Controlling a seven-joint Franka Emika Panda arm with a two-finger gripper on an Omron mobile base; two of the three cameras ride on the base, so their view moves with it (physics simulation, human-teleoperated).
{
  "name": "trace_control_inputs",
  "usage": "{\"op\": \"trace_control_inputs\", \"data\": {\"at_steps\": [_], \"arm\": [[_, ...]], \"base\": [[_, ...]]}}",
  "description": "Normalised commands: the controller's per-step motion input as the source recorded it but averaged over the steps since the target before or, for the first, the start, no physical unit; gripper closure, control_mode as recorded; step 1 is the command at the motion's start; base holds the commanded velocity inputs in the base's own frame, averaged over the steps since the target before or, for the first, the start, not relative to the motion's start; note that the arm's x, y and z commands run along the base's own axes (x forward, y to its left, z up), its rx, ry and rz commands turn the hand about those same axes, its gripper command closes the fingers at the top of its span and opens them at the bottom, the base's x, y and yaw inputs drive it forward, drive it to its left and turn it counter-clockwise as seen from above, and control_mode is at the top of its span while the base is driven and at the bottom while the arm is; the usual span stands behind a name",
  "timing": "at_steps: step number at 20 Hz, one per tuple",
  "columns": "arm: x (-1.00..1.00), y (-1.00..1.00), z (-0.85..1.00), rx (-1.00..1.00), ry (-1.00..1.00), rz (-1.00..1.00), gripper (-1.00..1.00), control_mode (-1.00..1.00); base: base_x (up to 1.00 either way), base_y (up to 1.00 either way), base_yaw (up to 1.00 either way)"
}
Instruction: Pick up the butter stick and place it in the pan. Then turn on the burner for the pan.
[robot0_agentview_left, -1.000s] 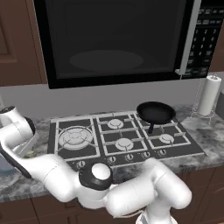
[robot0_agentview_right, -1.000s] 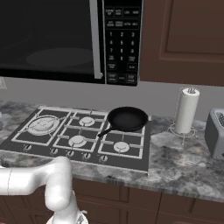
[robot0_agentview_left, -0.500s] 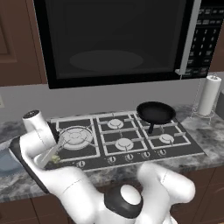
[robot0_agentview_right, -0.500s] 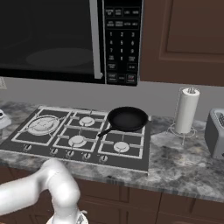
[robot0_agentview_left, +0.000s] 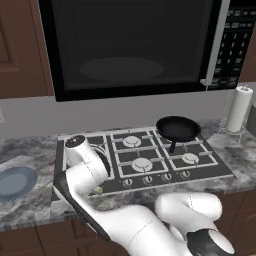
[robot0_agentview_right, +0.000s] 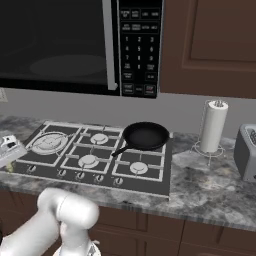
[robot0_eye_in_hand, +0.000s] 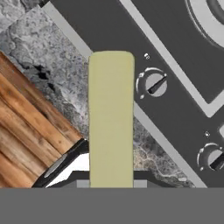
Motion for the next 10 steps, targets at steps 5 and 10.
{"op": "trace_control_inputs", "data": {"at_steps": [5,10], "arm": [[-0.45,-1.00,0.22,0.03,-0.05,-0.16,1.00,-1.00],[-0.18,-1.00,0.12,0.02,-0.03,-0.23,1.00,-1.00]], "base": [[0.00,0.00,0.00],[0.00,0.00,0.00]]}}
